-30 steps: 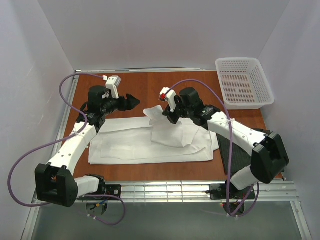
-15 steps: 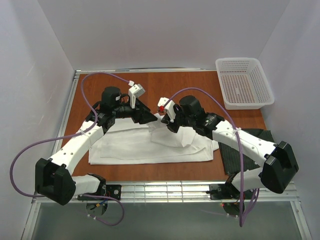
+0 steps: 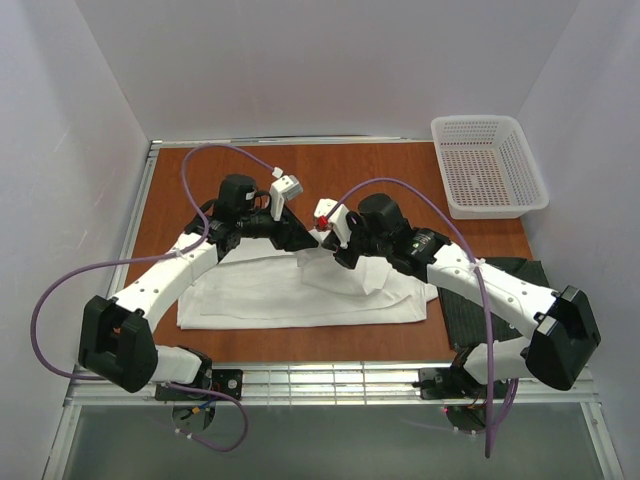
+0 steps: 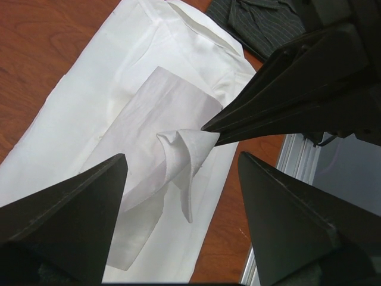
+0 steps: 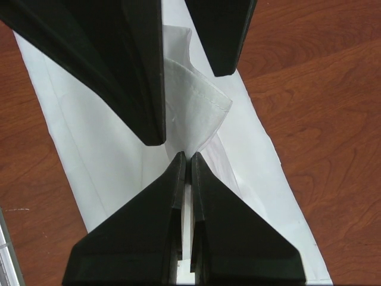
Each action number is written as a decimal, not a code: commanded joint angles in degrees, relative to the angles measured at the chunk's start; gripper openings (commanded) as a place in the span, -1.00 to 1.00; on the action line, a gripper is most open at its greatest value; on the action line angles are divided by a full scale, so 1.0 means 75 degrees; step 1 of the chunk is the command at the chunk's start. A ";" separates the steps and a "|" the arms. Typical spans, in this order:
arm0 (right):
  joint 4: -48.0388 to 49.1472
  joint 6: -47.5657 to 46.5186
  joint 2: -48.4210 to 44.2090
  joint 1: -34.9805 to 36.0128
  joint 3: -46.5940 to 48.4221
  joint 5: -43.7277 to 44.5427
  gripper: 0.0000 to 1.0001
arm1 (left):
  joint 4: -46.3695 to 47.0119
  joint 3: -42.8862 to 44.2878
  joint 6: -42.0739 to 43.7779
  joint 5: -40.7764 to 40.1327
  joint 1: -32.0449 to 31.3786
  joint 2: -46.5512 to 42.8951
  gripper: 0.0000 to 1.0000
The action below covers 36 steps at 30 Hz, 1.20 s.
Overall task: Fold and stack the long sleeve shirts
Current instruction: Fold the shirt
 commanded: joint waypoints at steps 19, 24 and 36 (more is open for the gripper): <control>-0.0736 0.0710 -0.1171 -0.0152 0.0085 0.0746 0.23 | -0.1327 -0.0065 0.0223 0.0419 -0.0139 -0.1938 -1.00; -0.0772 0.1283 -0.2015 -0.0527 0.0097 0.0781 0.39 | -0.1714 -0.0544 0.0141 0.0934 -0.0139 -0.2841 -1.00; -0.0514 0.2608 -0.0998 -0.1218 -0.0664 0.2106 0.13 | -0.2569 -0.0722 0.0609 0.1918 -0.0139 -0.4904 -1.00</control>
